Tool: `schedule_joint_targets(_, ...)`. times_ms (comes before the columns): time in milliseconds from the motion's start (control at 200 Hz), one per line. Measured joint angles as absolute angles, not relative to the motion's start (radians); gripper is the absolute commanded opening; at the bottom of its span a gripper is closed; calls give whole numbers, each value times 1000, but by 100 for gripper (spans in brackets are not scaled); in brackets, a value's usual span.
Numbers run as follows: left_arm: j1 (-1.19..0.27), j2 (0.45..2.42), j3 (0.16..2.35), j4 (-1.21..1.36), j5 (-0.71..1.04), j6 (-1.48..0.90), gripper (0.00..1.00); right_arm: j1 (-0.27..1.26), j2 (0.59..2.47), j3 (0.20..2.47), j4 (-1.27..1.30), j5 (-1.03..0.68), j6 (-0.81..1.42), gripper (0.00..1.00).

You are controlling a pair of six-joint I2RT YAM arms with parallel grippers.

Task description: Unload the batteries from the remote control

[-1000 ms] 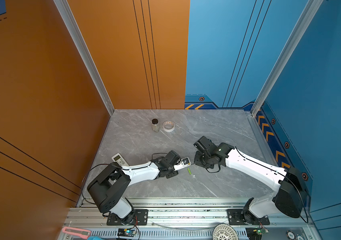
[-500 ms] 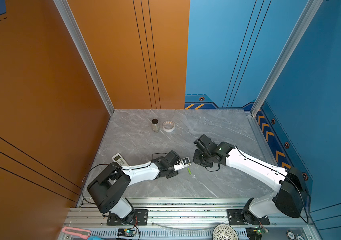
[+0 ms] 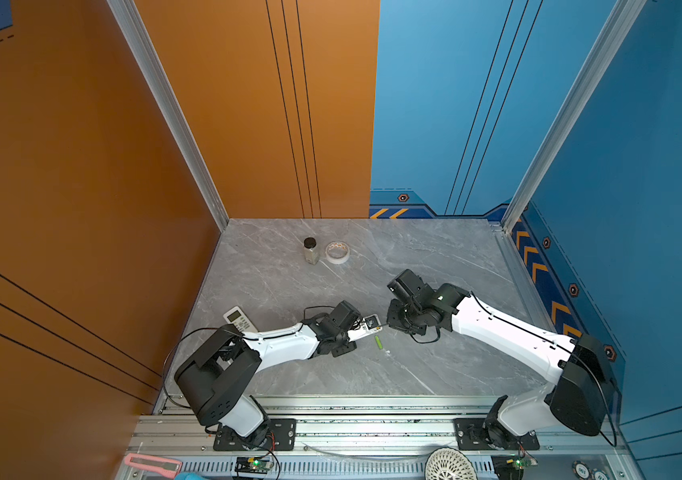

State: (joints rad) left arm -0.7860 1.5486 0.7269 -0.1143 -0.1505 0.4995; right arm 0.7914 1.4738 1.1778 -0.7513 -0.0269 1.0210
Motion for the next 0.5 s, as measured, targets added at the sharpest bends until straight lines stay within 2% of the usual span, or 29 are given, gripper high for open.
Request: schedule_joint_targets(495, -785, 1549, 727, -113, -150, 500, 11, 791, 1490, 1178, -760, -31, 1021, 0)
